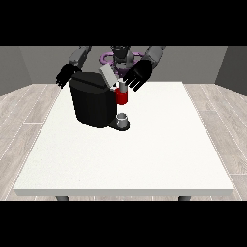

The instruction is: Insert the coffee pod into the coffee machine and close the lid

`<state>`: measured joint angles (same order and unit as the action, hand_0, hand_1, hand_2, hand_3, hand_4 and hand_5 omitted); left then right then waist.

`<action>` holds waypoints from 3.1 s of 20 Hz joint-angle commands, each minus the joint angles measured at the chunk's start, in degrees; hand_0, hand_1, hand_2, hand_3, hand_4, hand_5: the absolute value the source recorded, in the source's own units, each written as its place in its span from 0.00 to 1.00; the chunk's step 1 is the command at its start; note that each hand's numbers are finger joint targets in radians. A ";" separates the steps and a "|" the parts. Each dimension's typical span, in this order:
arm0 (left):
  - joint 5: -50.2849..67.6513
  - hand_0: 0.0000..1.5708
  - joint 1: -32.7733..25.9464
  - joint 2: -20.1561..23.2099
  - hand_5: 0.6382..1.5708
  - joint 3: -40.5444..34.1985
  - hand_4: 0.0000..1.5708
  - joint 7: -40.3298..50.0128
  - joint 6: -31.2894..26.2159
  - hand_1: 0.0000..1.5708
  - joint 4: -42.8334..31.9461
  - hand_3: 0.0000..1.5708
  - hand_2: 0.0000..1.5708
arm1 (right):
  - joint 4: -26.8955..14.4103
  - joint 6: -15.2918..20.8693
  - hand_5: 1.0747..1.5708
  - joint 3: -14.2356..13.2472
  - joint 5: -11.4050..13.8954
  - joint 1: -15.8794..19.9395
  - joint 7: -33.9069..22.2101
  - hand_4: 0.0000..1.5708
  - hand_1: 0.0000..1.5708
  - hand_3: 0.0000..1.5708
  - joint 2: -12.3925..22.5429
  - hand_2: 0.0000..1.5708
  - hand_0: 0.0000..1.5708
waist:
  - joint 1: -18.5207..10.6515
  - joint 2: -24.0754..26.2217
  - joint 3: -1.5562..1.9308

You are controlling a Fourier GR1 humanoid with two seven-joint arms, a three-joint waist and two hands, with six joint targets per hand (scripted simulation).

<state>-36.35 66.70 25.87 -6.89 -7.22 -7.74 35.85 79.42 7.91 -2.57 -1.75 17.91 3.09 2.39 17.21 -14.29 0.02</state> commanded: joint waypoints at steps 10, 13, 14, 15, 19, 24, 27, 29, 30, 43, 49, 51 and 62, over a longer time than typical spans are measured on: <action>-1.05 0.75 0.06 -0.50 1.00 0.18 0.31 -0.30 -0.69 0.75 -0.92 0.76 0.79 | -0.16 -0.23 1.00 -1.29 -0.61 -1.05 0.30 0.29 0.00 0.00 1.54 0.00 0.00 | -0.58 -0.31 -0.01; -1.57 0.78 -0.21 -2.01 1.00 0.39 0.31 -0.02 0.85 0.78 -1.54 0.76 0.81 | 0.83 0.67 1.00 -1.25 -0.77 1.39 -1.12 0.28 0.00 0.00 1.06 0.00 0.00 | -0.47 -1.42 -0.02; -1.17 0.79 2.36 -0.87 1.00 -0.18 0.31 0.71 -0.64 0.79 -1.42 0.76 0.81 | 0.60 0.22 1.00 -2.53 -1.94 3.32 -1.06 0.28 0.00 0.00 1.66 0.00 0.00 | 0.08 -2.12 -0.01; -1.20 0.80 0.84 -1.77 1.00 0.44 0.31 0.13 -1.38 0.80 -1.24 0.75 0.82 | -0.31 2.43 1.00 0.50 0.68 -0.48 2.46 0.28 0.00 0.00 -1.96 0.00 0.00 | -1.35 -0.82 0.00; -1.50 0.78 1.07 0.09 1.00 0.11 0.30 0.37 -3.08 0.78 -2.05 0.73 0.80 | 0.73 0.80 1.00 -1.13 -0.61 0.79 -1.67 0.28 0.00 0.00 1.13 0.00 0.00 | -0.73 -0.16 -0.01; -2.07 0.72 1.52 0.22 1.00 -0.52 0.28 0.09 -0.59 0.72 -2.23 0.65 0.74 | 0.99 1.42 1.00 -0.11 0.19 0.51 0.27 0.23 0.00 0.00 -0.05 0.00 0.00 | 0.69 -2.95 -0.01; -2.52 0.71 0.89 -1.97 1.00 0.41 0.28 1.77 -0.71 0.71 -1.16 0.63 0.74 | -1.73 0.34 1.00 -2.62 -1.22 1.08 0.92 0.21 0.00 0.00 1.71 0.00 0.00 | -1.11 -1.16 0.00; -3.05 0.69 -1.60 -0.99 1.00 1.60 0.26 -2.35 -2.06 0.69 -0.28 0.61 0.72 | -2.59 -0.52 1.00 -3.15 -1.52 -0.95 2.74 0.26 0.00 0.00 2.22 0.00 0.00 | -2.88 -0.37 0.00; -3.16 0.67 2.17 1.15 1.00 0.19 0.25 -1.24 -1.10 0.67 -1.27 0.60 0.71 | -0.50 0.49 1.00 -2.35 -1.38 2.51 -0.58 0.28 0.00 0.00 1.74 0.00 0.00 | -0.47 -3.19 -0.01; -7.30 0.00 1.82 0.06 1.00 3.85 0.00 -1.11 -2.37 0.00 -1.78 0.00 0.00 | -0.23 2.53 1.00 -0.44 -0.05 2.81 -0.84 0.26 0.00 0.00 -0.64 0.00 0.00 | -0.41 -1.92 -0.01; -6.90 0.00 2.31 2.89 1.00 2.65 0.00 -2.60 -5.74 0.00 -2.28 0.00 0.00 | -0.78 2.81 1.00 -0.17 0.58 0.85 0.76 0.22 0.00 0.00 -0.85 0.00 0.00 | -0.69 -1.41 -0.01; -7.65 0.00 0.62 -1.52 1.00 4.21 0.00 -1.44 -3.47 0.00 0.28 0.00 0.00 | -5.07 1.74 1.00 -3.57 -1.55 1.78 2.52 0.22 0.00 0.00 0.67 0.00 0.00 | -3.41 -0.44 0.01; -5.10 0.00 -3.61 -3.83 1.00 2.39 0.00 -0.48 -7.50 0.00 1.14 0.00 0.00 | -6.02 1.63 1.00 -2.37 -0.74 -6.31 5.05 0.24 0.00 0.00 -0.40 0.00 0.00 | -5.73 8.38 0.00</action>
<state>-43.09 64.05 23.49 -3.67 -8.72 -12.73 36.28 75.18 9.77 -5.09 -2.91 15.30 5.82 2.33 12.86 -9.20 0.01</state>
